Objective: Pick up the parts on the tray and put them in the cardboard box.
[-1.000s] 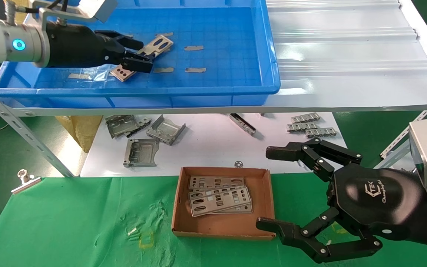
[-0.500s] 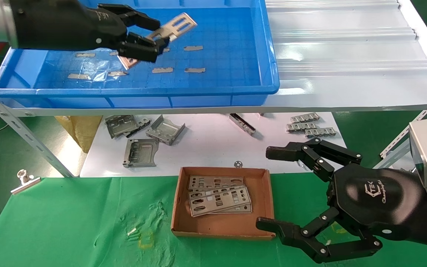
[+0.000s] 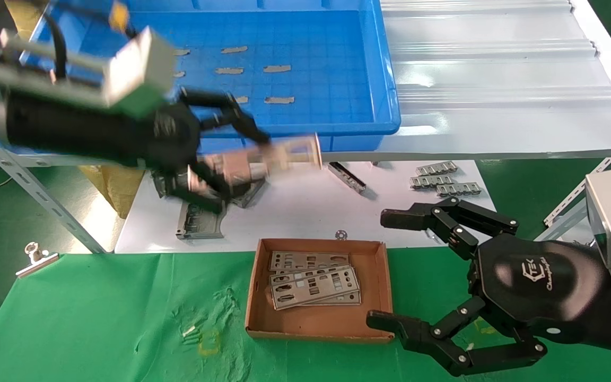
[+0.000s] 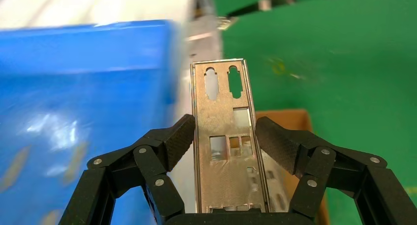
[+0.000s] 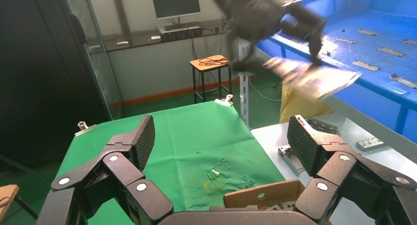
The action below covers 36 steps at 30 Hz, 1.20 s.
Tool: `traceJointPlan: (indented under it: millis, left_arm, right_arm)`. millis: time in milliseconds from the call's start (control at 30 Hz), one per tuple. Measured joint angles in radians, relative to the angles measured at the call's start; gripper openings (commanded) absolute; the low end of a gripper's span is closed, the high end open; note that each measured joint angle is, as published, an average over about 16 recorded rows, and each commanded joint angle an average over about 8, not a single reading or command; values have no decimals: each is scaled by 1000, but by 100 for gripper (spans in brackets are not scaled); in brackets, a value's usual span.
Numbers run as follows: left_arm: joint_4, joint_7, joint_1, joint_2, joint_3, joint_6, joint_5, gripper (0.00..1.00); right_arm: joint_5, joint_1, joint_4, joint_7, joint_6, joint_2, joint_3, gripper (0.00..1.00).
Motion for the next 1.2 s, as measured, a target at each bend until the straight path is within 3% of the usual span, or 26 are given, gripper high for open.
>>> traceJointPlan:
  millis: [267, 667, 700, 933, 967, 1200]
  left_arm:
    - [-126, 53, 140, 9, 136, -58, -83, 0]
    - [164, 166, 260, 206, 209, -200, -41, 0]
    - [188, 174, 266, 220, 212, -209, -38, 4]
    - [297, 228, 287, 284, 218, -263, -30, 90]
    - [305, 234, 289, 289, 219, -269, -30, 99]
    - [325, 253, 298, 306, 220, -320, -38, 100]
  right_arm:
    - [0, 0, 0, 0, 0, 0, 0, 100]
    - [0, 0, 0, 0, 0, 0, 0, 100]
    - [0, 0, 0, 0, 0, 0, 0, 100]
    - [0, 0, 0, 0, 0, 0, 0, 100]
    - [0, 0, 0, 0, 0, 0, 0, 100]
    - [0, 0, 0, 0, 0, 0, 0, 100]
